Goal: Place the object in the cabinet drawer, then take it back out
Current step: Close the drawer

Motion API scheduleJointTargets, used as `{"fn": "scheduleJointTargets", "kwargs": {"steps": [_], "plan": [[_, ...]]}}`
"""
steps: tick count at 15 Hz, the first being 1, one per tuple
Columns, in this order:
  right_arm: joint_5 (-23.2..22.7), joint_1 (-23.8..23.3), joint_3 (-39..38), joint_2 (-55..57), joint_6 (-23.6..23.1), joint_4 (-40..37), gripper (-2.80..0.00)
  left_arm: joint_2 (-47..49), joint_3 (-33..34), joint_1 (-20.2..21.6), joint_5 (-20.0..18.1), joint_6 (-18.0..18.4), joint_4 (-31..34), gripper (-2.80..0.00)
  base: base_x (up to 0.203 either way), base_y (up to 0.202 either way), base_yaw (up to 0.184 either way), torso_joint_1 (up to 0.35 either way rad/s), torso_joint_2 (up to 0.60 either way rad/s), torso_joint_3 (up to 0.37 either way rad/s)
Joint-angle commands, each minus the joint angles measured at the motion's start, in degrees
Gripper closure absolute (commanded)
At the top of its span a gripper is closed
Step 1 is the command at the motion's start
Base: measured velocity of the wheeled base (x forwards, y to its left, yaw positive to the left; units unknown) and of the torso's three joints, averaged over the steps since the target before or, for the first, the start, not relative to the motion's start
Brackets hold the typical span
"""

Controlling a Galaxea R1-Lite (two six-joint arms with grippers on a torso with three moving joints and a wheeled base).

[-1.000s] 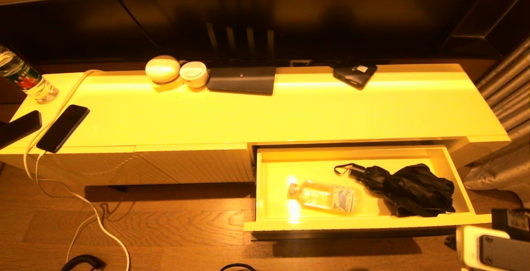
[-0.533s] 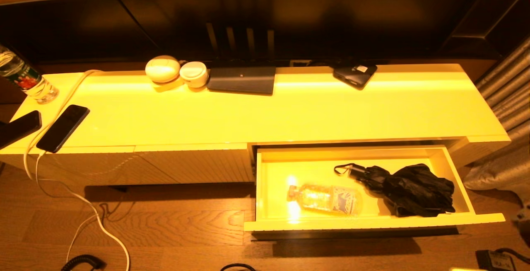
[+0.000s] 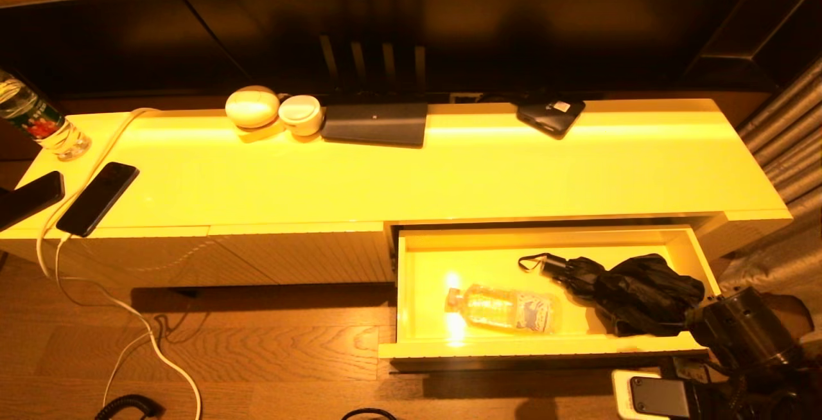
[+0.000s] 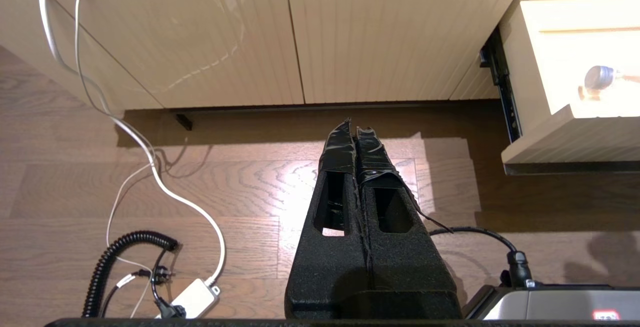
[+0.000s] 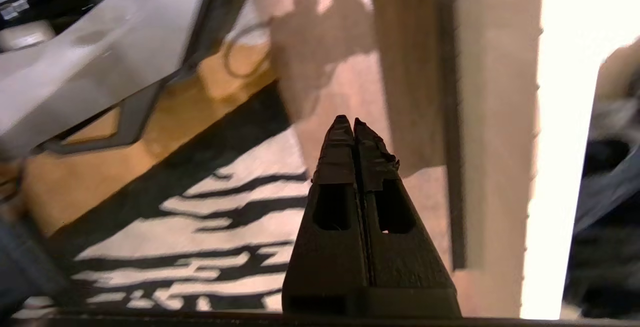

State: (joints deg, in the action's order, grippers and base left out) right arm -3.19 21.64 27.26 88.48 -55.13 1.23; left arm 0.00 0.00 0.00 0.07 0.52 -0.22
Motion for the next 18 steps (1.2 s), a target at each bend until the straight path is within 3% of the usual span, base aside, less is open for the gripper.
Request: {"fn": "scheduleJointTargets", "kwargs": {"steps": [1,10,18], "plan": [[0.2,-0.1,0.7,5.0,-0.4,3.2,0.0,0.0,0.1,0.0,0.0,0.0,0.0,0.0,0.0,0.0,0.0,0.0,0.0,0.0],[10.7,-1.8,4.1,7.0,-0.9,9.0,0.0,0.0,0.1,0.0,0.0,0.0,0.0,0.0,0.0,0.0,0.0,0.0,0.0,0.0],[11.4,-1.3,3.2,12.2,-1.0,21.2,0.0,0.0,0.1,0.0,0.0,0.0,0.0,0.0,0.0,0.0,0.0,0.0,0.0,0.0]]}}
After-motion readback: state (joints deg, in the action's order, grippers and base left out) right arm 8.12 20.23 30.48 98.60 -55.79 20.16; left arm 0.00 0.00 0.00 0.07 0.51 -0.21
